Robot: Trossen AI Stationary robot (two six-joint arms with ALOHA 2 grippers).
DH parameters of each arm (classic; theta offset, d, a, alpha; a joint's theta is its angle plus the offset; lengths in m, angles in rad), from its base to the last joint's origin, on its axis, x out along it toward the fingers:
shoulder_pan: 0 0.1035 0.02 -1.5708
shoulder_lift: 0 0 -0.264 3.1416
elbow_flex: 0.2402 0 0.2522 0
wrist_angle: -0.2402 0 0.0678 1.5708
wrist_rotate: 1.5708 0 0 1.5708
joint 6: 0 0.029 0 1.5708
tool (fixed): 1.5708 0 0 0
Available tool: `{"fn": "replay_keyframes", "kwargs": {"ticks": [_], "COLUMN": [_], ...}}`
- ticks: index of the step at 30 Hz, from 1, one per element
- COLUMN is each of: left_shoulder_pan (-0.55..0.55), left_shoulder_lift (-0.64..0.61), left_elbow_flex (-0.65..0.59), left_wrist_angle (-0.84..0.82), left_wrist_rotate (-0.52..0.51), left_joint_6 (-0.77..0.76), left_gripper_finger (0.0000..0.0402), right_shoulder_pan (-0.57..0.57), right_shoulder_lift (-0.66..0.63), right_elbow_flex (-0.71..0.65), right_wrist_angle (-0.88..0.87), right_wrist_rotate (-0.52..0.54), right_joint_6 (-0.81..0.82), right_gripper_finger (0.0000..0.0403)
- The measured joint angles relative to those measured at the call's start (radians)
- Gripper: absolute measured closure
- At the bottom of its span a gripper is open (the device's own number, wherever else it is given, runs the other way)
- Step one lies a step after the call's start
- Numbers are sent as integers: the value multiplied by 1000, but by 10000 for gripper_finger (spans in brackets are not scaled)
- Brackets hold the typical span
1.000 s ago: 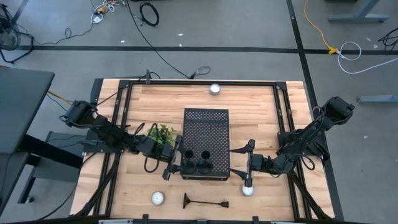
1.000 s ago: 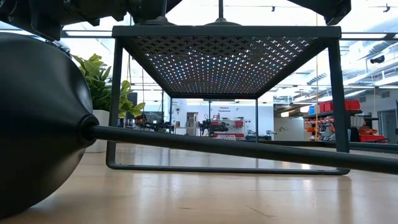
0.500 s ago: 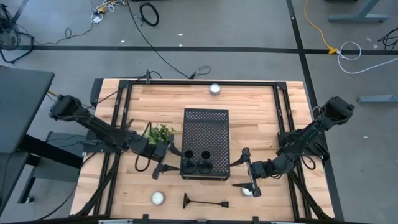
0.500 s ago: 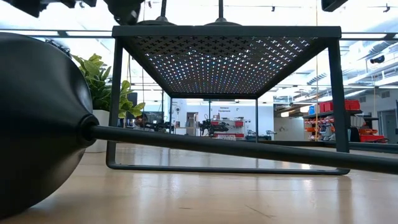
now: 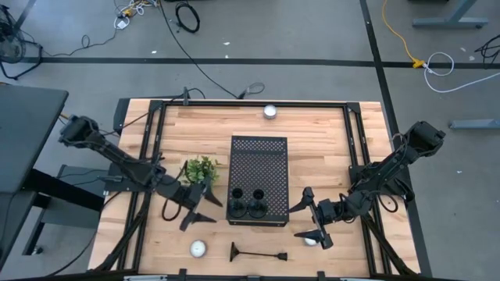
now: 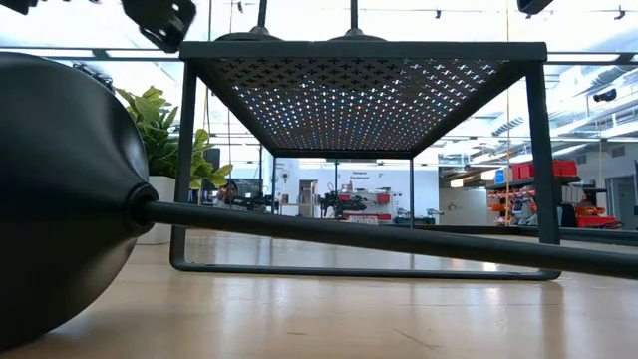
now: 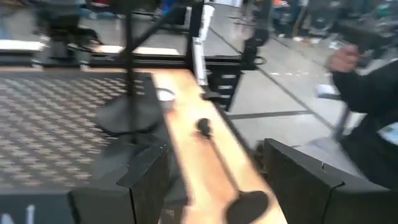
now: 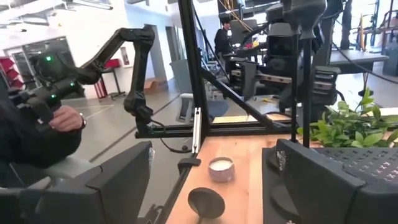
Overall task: Pick & Place candle stick holders
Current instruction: Put the black candlestick on the shelf
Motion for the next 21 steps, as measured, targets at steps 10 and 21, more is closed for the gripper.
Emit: {"fn": "replay_keyframes", "kwargs": {"ticks": [10, 21], "left_shoulder_pan": [-109, -139], "left_shoulder_lift": [0, 0], "left_elbow_flex": [0, 0], "left_wrist_angle": [1, 2], "left_wrist_rotate": [-69, -96], "left_joint_6": [-16, -29], "left_gripper_finger": [153, 154], "right_shoulder_pan": [2, -5], "right_shoulder_lift": [0, 0], "right_elbow_flex": [0, 0], "right_wrist_angle": [-1, -72], "right_wrist_rotate": [-88, -9], "right_joint_6": [8, 342], "right_gripper_finger": [64, 64]}}
